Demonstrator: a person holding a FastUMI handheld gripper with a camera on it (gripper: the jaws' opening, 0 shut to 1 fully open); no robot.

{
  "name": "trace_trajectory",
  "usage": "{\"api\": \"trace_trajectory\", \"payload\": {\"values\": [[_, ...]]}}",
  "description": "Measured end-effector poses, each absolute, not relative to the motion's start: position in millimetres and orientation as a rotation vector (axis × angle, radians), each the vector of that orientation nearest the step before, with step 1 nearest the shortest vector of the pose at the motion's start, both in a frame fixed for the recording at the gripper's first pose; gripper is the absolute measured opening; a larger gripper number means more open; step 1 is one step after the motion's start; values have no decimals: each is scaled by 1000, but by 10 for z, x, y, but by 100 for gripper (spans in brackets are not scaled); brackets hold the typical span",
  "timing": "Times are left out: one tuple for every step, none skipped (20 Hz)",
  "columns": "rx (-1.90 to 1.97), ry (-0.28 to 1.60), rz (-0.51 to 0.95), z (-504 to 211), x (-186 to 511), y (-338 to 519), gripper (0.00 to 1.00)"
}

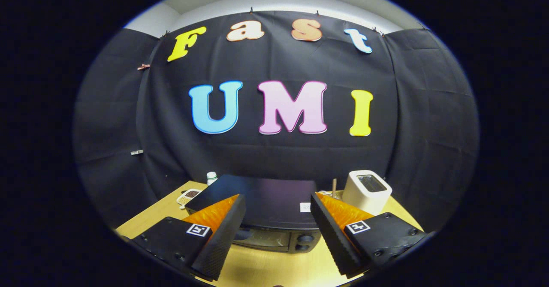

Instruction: Open the toaster oven, put the food inside, and close the toaster oven door.

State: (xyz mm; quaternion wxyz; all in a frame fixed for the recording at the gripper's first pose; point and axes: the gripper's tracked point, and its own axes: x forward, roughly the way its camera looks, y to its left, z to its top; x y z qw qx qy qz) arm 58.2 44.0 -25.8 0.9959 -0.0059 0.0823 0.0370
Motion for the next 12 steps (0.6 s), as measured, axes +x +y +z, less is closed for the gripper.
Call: {"api": "trace_trajectory", "payload": {"values": [[-20, 144, 59, -157, 539, 300, 99], [-33, 122, 38, -60, 470, 145, 99], [-43, 99, 15, 46, 392, 3, 99], [-51, 76, -3, 134, 299, -129, 99], [-56, 60, -24, 195, 218, -248, 99], [-54, 51, -44, 250, 129, -368, 98], [-48, 49, -59, 269, 26, -469, 98], [-37, 56, -77, 271, -73, -566, 98], [-31, 56, -89, 273, -145, -645, 98], [-30, 58, -104, 270, -209, -715, 99], [-33, 58, -116, 272, -265, -787, 98], [-38, 56, -124, 276, -293, -827, 98]]}}
